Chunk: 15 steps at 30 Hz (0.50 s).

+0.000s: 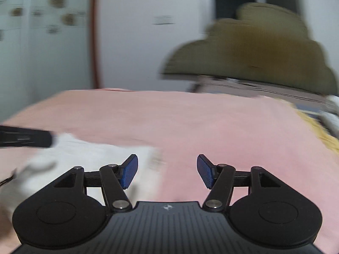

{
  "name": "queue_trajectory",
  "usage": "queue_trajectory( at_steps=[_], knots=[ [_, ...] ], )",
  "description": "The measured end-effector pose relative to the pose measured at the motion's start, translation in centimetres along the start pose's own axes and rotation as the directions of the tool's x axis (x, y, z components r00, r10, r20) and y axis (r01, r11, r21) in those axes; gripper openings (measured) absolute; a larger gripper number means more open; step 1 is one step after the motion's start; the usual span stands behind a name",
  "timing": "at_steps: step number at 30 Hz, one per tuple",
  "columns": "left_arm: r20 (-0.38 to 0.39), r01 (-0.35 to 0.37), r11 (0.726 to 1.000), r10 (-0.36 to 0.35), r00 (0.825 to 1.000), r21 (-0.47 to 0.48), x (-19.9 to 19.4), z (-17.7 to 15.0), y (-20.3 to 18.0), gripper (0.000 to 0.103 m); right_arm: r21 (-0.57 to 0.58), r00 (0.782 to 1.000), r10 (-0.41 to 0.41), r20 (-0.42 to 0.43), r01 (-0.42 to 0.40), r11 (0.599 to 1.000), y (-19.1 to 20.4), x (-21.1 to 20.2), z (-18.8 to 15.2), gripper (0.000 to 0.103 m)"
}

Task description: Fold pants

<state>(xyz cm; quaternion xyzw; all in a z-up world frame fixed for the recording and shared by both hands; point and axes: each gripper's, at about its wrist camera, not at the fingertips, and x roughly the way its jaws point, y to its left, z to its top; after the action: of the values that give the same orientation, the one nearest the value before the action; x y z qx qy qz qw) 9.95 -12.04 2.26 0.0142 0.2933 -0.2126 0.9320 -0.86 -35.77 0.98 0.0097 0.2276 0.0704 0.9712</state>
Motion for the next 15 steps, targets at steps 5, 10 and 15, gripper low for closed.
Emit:
queue_trajectory(
  at_steps=[5, 10, 15],
  knots=[
    [-0.180, 0.018, 0.986, 0.012, 0.984, 0.164, 2.2, -3.4, 1.0, 0.078, -0.175, 0.984, 0.011, -0.179, -0.043, 0.984, 4.4, 4.8, -1.7, 0.061],
    [-0.061, 0.006, 0.971, 0.009, 0.998, 0.241, 0.1, -4.1, 1.6, 0.081, -0.057, 0.986, 0.002, -0.166, -0.011, 0.998, 2.4, 2.4, -2.1, 0.061],
    [-0.088, -0.016, 0.997, 0.023, 0.996, 0.079, -0.6, -2.3, 7.8, 0.088, 0.283, 0.973, 0.157, -0.167, -0.106, 0.953, -4.5, 2.4, -2.4, 0.061]
  ],
)
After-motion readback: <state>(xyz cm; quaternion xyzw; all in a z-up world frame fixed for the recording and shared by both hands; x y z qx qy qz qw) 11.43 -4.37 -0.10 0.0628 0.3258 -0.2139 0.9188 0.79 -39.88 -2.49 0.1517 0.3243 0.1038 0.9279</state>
